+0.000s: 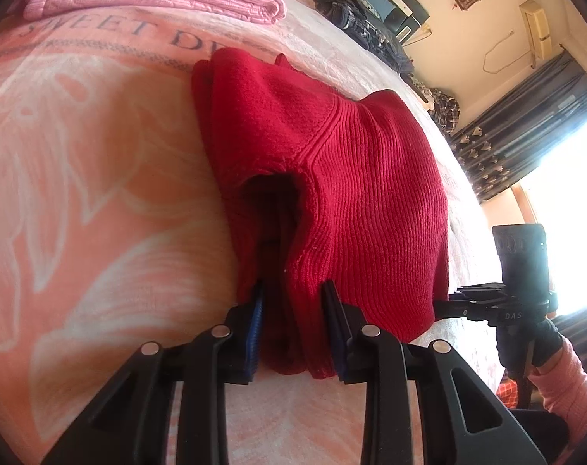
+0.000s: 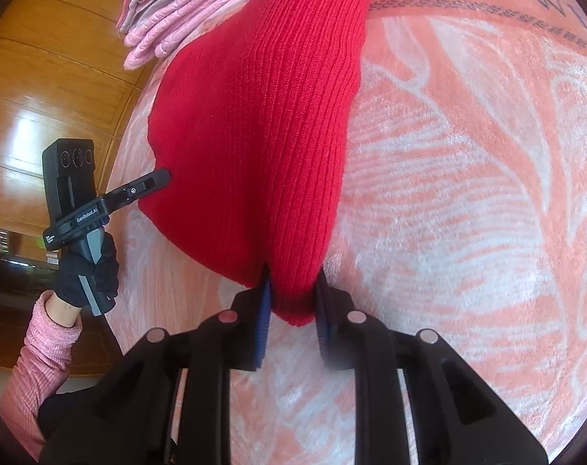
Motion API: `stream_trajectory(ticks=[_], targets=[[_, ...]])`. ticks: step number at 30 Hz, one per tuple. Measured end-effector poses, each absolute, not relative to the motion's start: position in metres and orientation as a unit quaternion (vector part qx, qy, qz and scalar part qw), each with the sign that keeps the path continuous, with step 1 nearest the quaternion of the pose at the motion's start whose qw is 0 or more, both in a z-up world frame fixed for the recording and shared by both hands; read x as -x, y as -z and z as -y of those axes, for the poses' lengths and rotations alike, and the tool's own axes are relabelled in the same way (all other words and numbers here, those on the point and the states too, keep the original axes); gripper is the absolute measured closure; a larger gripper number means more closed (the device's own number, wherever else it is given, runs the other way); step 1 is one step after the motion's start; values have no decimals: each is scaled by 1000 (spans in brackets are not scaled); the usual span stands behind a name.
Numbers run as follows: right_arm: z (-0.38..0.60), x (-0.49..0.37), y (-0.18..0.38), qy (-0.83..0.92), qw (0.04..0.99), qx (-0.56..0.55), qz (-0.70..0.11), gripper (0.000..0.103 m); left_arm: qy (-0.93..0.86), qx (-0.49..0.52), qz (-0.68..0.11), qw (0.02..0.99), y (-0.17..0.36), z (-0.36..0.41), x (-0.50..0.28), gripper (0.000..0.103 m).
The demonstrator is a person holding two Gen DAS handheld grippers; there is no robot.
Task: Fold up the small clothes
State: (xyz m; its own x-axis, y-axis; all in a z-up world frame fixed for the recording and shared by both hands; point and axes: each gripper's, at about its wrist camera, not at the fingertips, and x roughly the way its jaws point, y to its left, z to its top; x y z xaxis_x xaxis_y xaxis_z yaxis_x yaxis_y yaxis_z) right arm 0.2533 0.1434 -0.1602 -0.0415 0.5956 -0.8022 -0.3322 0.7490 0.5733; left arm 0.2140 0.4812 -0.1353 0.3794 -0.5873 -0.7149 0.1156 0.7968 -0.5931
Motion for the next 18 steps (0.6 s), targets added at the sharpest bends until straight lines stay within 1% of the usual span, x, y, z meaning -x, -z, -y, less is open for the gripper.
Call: stream_trajectory(ticks=[1, 2, 3, 5, 6, 11, 14, 18], targets=[[-144, -255, 159, -343, 681, -106, -638, 80, 222, 236, -514, 795, 133, -483, -215, 73], [-143, -256, 156, -345, 679, -107, -639, 76, 223, 242, -517, 790, 132, -488, -214, 73], [-140, -257, 151, -344, 682, -106, -636, 67, 224, 248, -523, 784, 130, -492, -215, 73], [-136, -260, 135, -341, 703, -100, -616, 59, 218, 253, -527, 782, 121, -505, -215, 68], [-131, -263, 128, -334, 711, -93, -612, 59, 208, 253, -517, 791, 113, -515, -215, 63], [-113, -288, 103, -326, 738, -121, -578, 58, 143, 229, -451, 851, 65, -551, -235, 63], [-116, -301, 100, -320, 742, -123, -576, 58, 163, 222, -440, 855, 50, -536, -277, 63], [-117, -309, 102, -320, 739, -133, -578, 58, 183, 208, -452, 848, 56, -488, -336, 58]])
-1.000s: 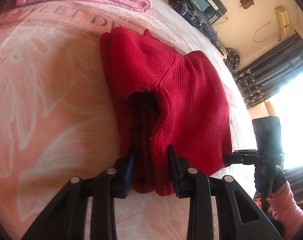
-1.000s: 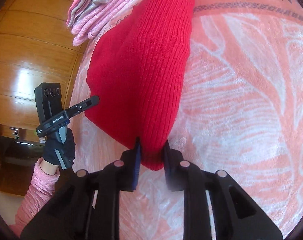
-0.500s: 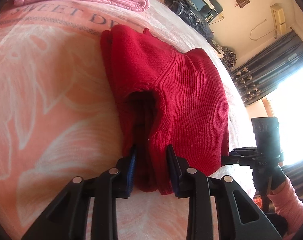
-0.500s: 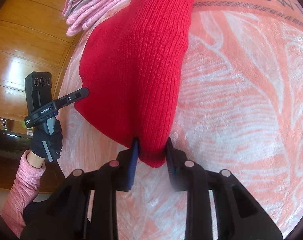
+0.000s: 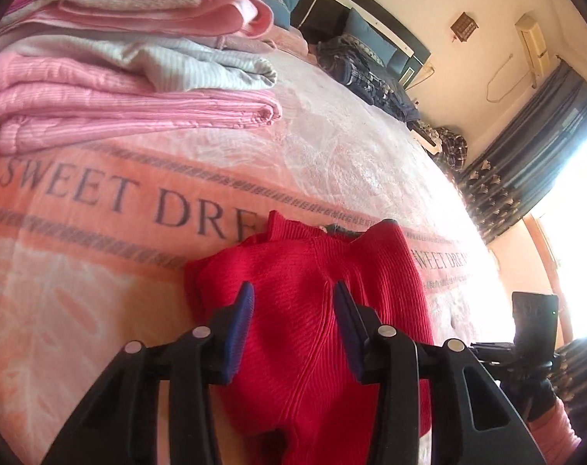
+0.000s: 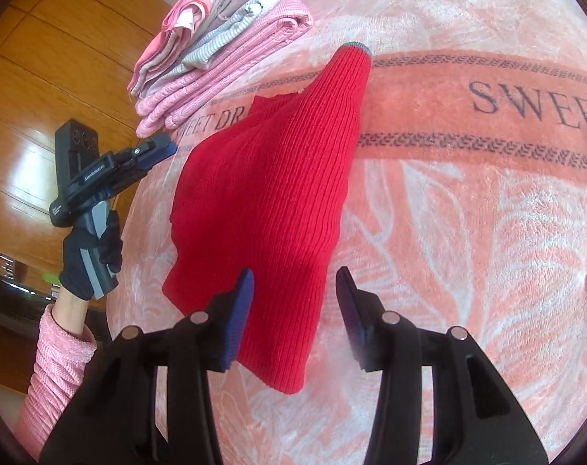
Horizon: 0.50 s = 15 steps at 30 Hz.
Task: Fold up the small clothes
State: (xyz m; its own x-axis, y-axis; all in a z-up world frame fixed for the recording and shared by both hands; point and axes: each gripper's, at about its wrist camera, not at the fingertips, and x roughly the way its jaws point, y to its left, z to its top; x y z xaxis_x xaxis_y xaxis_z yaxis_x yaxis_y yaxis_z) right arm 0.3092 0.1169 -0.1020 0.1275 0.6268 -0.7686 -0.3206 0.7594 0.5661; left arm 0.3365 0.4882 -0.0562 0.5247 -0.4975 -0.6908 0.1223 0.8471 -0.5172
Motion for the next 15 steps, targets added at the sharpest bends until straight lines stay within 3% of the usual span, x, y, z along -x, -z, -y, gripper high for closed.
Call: stream_trajectory(ticks=[7, 15], targets=[[-102, -321, 122, -319, 727, -165, -586, 58, 189, 135, -484, 844, 74, -433, -388, 49], [-82, -322, 138, -319, 720, -179, -590, 57, 183, 63, -520, 832, 99, -397, -412, 50]])
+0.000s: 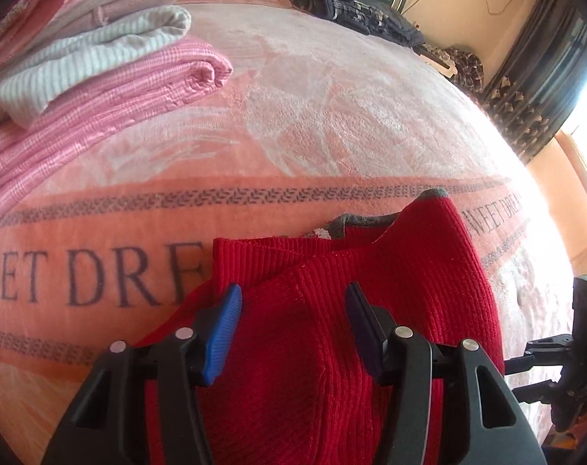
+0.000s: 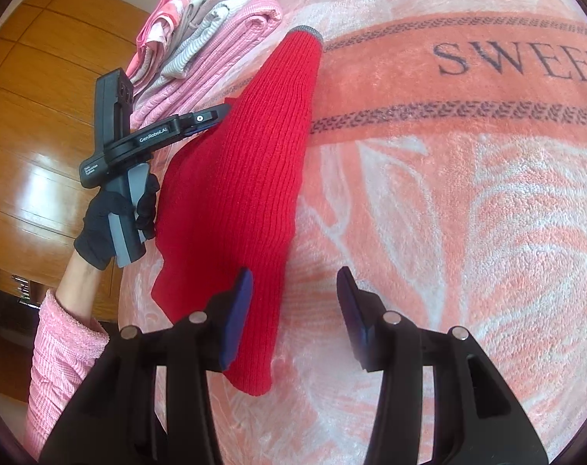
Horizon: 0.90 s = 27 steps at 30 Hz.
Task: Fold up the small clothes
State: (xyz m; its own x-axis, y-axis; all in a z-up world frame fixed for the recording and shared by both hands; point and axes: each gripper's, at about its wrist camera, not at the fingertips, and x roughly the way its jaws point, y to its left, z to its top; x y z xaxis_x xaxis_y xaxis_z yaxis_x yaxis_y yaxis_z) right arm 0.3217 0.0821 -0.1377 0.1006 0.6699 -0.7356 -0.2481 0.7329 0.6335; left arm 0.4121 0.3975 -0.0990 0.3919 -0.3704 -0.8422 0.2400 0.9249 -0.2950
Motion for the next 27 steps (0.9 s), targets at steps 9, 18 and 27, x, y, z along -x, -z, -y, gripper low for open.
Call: stream_trajectory(ticks=[9, 18, 27], targets=[[-73, -322, 148, -303, 717, -181, -600, 55, 149, 72, -449, 878, 82, -411, -393, 99], [-87, -323, 147, -302, 720, -169, -602, 53, 120, 103, -452, 878, 90, -423, -397, 79], [-92, -312, 144, -315, 716, -149, -605, 52, 89, 145, -449, 877, 69, -459, -341, 64]])
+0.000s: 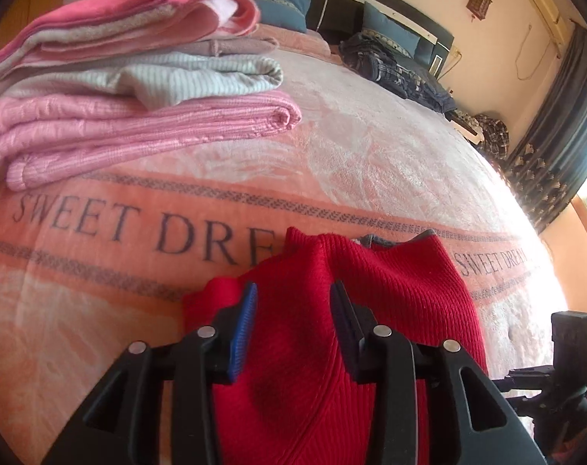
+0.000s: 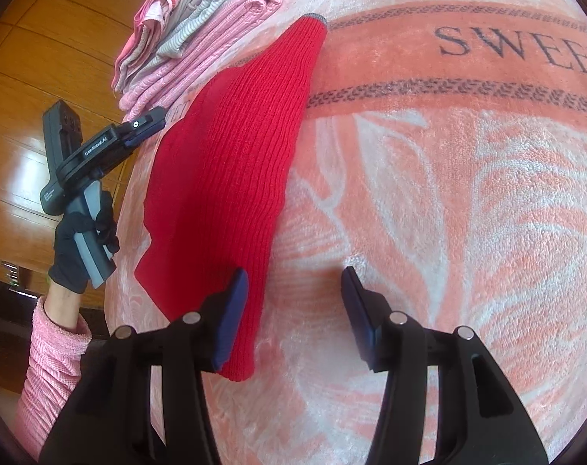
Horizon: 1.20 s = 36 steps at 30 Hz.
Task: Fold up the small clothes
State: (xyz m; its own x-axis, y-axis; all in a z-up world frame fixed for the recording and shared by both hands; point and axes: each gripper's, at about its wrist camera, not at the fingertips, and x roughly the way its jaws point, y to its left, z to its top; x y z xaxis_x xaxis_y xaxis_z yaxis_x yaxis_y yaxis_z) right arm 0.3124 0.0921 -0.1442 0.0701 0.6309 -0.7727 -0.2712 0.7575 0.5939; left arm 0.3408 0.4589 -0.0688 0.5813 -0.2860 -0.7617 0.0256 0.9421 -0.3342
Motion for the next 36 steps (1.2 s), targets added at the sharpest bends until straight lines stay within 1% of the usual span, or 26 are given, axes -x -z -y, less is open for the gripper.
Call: stream_trajectory(ticks=[4, 7, 8, 9, 10, 11, 12, 13, 14, 15, 16, 18, 20, 23, 25, 26, 27, 28, 29, 30, 32, 36], targets=[[-94, -310, 144, -315, 718, -142, -605, 51, 33, 183, -449, 874, 89, -494, -315, 64], [-99, -310, 146, -314, 718, -140, -605, 49, 56, 224, -453, 861, 101, -509, -314, 64], [-101, -310, 147, -313, 719, -138, -605, 48, 63, 240, -449, 859, 104, -512, -316, 63], [-104, -311, 148, -312, 719, -136, -605, 48, 70, 249, -448, 856, 106, -513, -320, 56], [-106, -312, 149, -311, 720, -135, -605, 48, 77, 251, -457, 850, 110, -512, -326, 55], [-108, -312, 149, -311, 721, -133, -605, 47, 78, 248, -467, 845, 114, -509, -331, 56], [-108, -311, 149, -312, 722, -129, -604, 47, 76, 251, -470, 843, 117, -507, -333, 60], [-109, -311, 150, -312, 723, -127, -603, 47, 79, 259, -467, 842, 120, -505, -333, 73], [-109, -311, 150, -312, 723, -126, -603, 47, 81, 262, -468, 840, 122, -504, -332, 78], [-109, -312, 151, -312, 723, -128, -603, 47, 77, 256, -468, 842, 122, -502, -329, 87], [-108, -312, 152, -313, 722, -131, -603, 47, 74, 251, -459, 849, 120, -503, -325, 92], [-105, -313, 154, -315, 720, -139, -603, 47, 60, 251, -441, 860, 117, -513, -315, 93], [-102, -314, 156, -315, 718, -143, -604, 48, 47, 258, -443, 857, 122, -522, -313, 93], [-100, -313, 155, -314, 719, -139, -604, 48, 83, 293, -450, 839, 135, -523, -317, 93], [-103, -313, 155, -314, 720, -134, -604, 48, 104, 319, -450, 827, 135, -524, -318, 77], [-103, -313, 155, -315, 720, -135, -604, 48, 116, 333, -448, 821, 133, -526, -318, 73], [-103, -314, 155, -315, 719, -138, -604, 47, 126, 344, -446, 816, 131, -527, -318, 64], [-104, -315, 155, -317, 717, -142, -604, 46, 132, 352, -447, 812, 127, -529, -316, 53], [-103, -315, 154, -319, 717, -144, -603, 46, 139, 360, -450, 805, 126, -531, -314, 49], [-102, -315, 153, -321, 717, -145, -602, 46, 144, 364, -454, 800, 125, -533, -311, 49], [-98, -315, 151, -327, 715, -151, -600, 46, 155, 374, -459, 791, 126, -538, -303, 49], [-96, -318, 149, -339, 705, -181, -596, 45, 191, 423, -460, 757, 141, -546, -295, 49]])
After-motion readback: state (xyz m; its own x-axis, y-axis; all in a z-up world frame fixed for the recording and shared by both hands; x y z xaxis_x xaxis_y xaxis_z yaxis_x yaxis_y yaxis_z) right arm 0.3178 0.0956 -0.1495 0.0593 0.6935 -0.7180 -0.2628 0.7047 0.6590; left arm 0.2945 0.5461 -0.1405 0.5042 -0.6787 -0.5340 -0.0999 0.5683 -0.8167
